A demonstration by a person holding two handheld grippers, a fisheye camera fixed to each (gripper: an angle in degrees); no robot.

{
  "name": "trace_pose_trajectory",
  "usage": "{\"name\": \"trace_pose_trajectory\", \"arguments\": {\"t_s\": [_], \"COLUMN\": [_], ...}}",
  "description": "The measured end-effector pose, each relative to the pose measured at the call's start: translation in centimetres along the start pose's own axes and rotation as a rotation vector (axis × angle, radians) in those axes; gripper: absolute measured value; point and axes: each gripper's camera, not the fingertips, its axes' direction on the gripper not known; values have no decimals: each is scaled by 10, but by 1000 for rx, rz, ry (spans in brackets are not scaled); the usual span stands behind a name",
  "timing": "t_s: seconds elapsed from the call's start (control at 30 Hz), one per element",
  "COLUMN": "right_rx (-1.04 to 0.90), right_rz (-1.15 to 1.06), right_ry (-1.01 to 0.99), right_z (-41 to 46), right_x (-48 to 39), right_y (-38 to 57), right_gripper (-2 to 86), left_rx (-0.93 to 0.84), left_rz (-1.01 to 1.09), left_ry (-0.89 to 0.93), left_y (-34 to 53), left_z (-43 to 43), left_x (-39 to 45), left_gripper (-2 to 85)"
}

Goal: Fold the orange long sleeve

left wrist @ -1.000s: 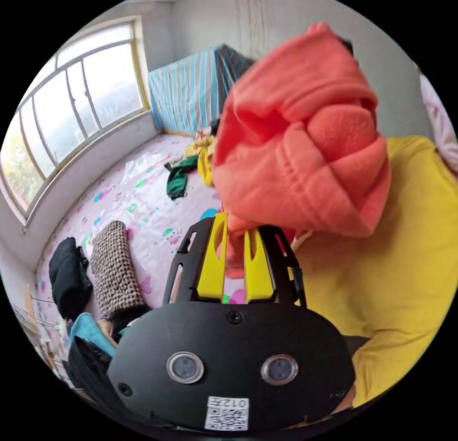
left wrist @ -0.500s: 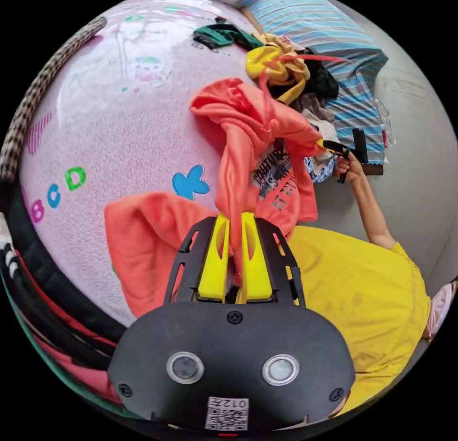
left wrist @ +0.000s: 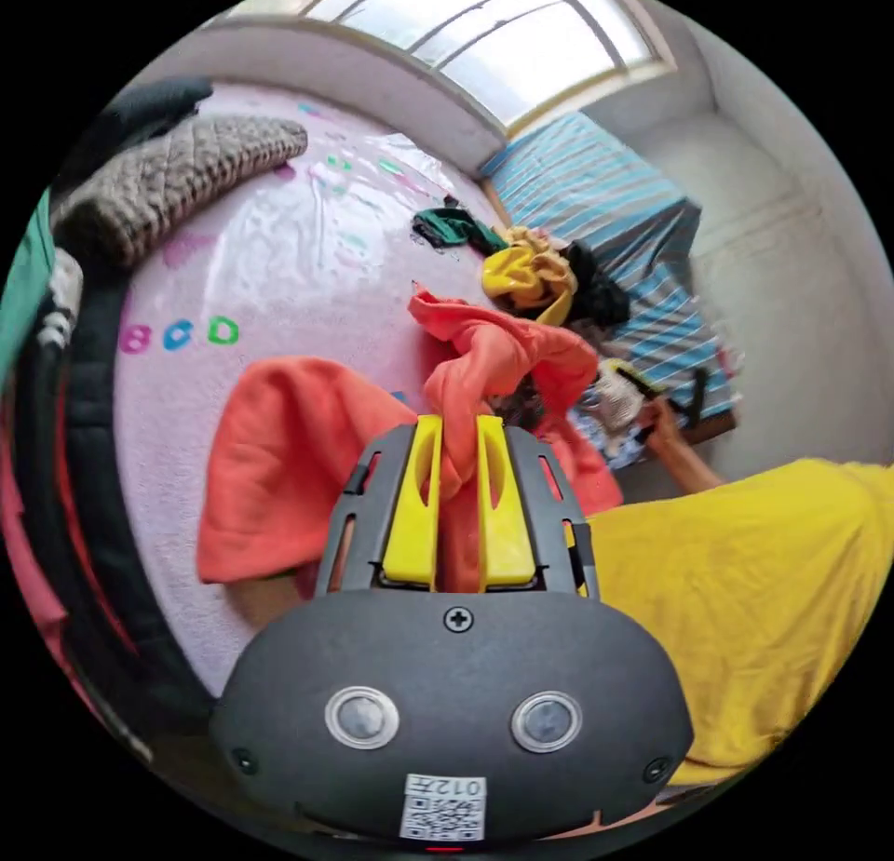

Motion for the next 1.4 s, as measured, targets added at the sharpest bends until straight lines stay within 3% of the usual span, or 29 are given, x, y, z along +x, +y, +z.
{"name": "trace_pose_trajectory", "arguments": {"t_s": [0.07, 0.2, 0.27, 0.33, 0.47, 0.67, 0.87, 1.0, 1.1, 1.17, 1.23, 1.4], "right_rx": [88, -159, -381, -478, -540, -643, -580, -560, -517, -318, -222, -266], "right_rz": [-165, -405, -474, -502, -563, -774, -790, -663, -606, -651, -681, -785], "right_ry": [68, -183, -206, -171, -109, -153, -263, -351, -429, -305, -226, -183], "right_z": [-16, 25, 83, 119, 166, 202, 219, 223, 201, 164, 148, 176], "right_x": [-53, -125, -160, -179, -214, -238, -230, -204, -170, -135, -108, -70], "right_y": [7, 25, 42, 54, 63, 53, 50, 46, 22, -7, -33, -89], "right_gripper": [18, 11, 8, 7, 7, 7, 7, 5, 8, 16, 38, 125], "left_rx": [-39, -9, -200, -389, -582, -705, -685, -653, -583, -395, -235, -100], "left_rz": [204, 381, 461, 466, 430, 467, 640, 520, 282, 49, -105, -274], "left_ry": [-368, -586, -463, -340, -289, -199, -368, -395, -262, -128, -111, -378], "left_y": [-6, -2, -8, -14, -21, -42, -30, -34, -50, -57, -53, -45], "left_z": [4, 50, 106, 151, 223, 258, 273, 268, 230, 165, 115, 46], "left_x": [70, 148, 166, 169, 160, 157, 190, 183, 155, 120, 92, 59], "left_gripper": [50, 35, 17, 10, 2, 0, 0, 1, 4, 9, 15, 58]}}
